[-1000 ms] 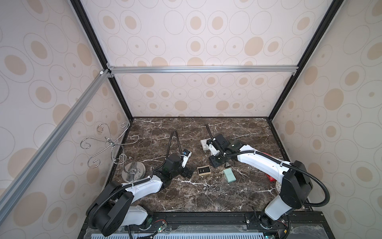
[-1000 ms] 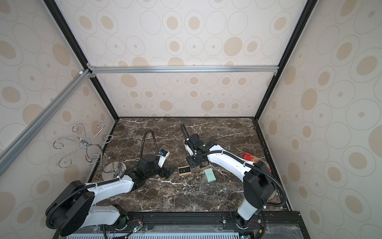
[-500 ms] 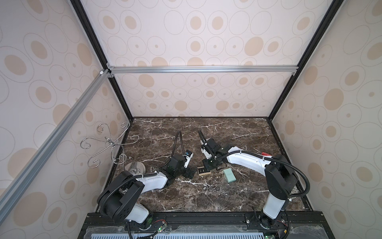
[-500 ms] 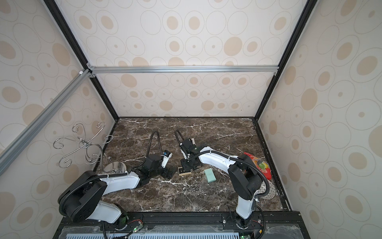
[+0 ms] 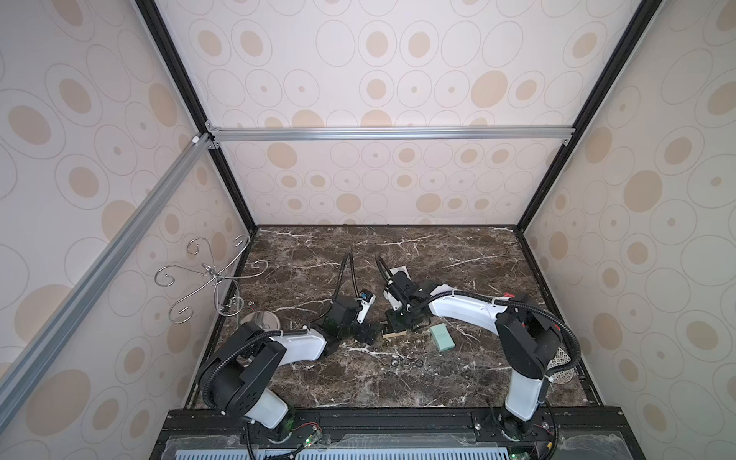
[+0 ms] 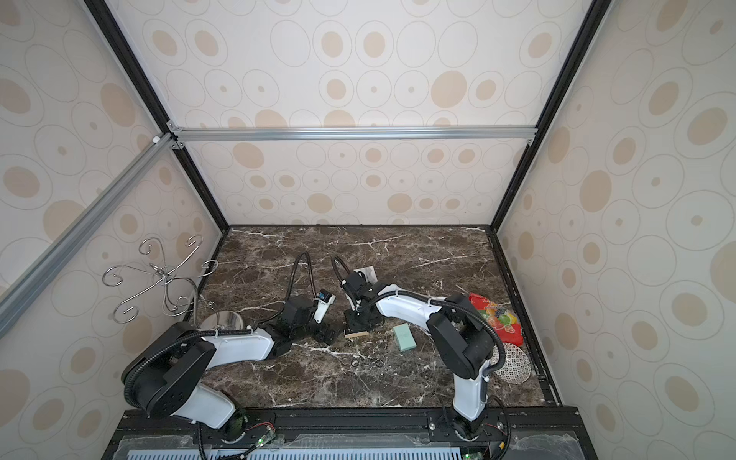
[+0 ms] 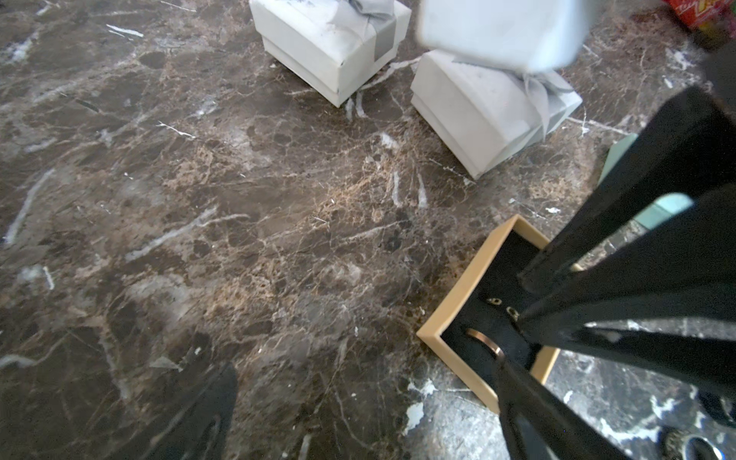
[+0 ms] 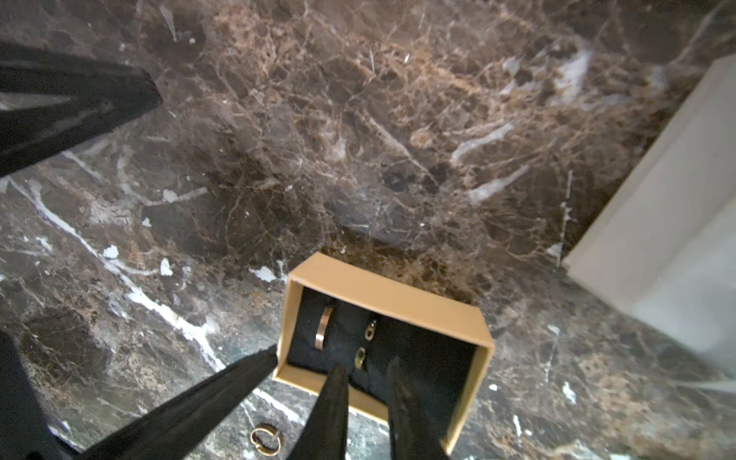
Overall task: Take the rings out of the lift-off lid box
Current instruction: Take out the ring from the jewelry box.
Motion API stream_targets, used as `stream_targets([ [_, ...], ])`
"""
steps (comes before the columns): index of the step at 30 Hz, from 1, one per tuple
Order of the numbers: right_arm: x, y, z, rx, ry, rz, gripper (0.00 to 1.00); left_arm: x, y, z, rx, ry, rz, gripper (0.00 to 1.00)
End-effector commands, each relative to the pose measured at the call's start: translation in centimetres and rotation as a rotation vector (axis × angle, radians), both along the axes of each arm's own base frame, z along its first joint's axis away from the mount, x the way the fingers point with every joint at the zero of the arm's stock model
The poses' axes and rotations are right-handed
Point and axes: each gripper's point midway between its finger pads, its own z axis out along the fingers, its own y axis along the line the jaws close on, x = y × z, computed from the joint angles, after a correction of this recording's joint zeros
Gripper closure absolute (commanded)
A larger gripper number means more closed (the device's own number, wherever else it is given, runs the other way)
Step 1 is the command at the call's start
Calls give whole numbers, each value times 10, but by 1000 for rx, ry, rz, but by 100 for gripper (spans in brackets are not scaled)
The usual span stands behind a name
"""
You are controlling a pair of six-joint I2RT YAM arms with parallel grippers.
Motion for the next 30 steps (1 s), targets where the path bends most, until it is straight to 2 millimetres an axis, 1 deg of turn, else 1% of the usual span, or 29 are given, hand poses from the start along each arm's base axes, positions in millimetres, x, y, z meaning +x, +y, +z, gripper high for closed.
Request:
stream_targets([
  [1, 1, 3, -4, -8, 8, -18, 79, 5, -10, 10, -33, -19, -9, 0],
  [14, 8, 5, -11, -26, 0, -37, 80, 4, -11, 9, -27, -18, -22, 0],
  [20, 5, 5, -14, -28, 13, -31, 86, 3, -11, 8, -27, -16, -26, 0],
  [23, 4, 4, -14, -29, 14, -30, 91, 4, -12, 9, -28, -18, -27, 0],
  [29, 3, 3, -8, -20, 7, -28, 100, 4, -14, 7, -34, -14, -34, 0],
  [30, 3, 3, -5, -16, 3, -28, 100, 4, -14, 7, -37, -12, -36, 0],
])
